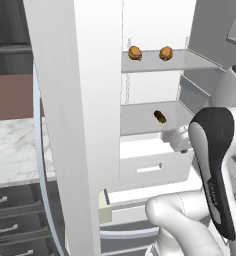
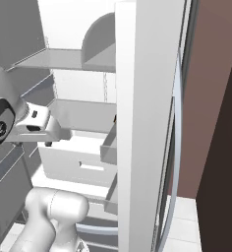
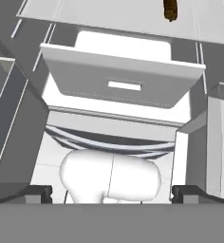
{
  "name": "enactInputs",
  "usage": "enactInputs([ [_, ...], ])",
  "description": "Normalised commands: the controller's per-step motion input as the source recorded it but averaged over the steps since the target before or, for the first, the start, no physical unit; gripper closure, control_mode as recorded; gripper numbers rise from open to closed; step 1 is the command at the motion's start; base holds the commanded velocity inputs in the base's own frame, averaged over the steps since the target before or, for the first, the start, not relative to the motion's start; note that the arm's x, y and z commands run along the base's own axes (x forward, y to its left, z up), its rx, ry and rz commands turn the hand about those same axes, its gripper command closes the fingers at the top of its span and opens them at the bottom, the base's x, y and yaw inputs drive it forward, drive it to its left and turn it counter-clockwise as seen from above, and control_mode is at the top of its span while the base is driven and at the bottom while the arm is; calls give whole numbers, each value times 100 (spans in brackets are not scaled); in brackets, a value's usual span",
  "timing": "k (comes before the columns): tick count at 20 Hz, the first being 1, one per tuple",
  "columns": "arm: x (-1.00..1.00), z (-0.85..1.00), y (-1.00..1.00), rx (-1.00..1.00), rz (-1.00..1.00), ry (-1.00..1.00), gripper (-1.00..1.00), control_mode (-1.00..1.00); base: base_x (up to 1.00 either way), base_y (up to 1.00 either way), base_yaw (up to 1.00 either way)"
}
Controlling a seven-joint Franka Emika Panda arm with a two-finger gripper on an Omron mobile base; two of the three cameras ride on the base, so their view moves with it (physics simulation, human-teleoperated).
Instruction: Transport the chicken drumstick and tomato to the fridge. Place the chicken drumstick on the rack containing meat and place the tomato on the rack containing the vegetable, ensuring meats and vegetables are on different racks.
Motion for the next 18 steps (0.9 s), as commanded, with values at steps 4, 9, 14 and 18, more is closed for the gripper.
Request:
enactInputs([
  [4,0,0,0,0,0,0,-100,100,-100,13,4],
  [9,0,0,0,0,0,0,-100,100,-100,1,5],
  [14,0,0,0,0,0,0,-100,100,-100,12,5],
  [18,0,0,0,0,0,0,-100,100,-100,62,5],
])
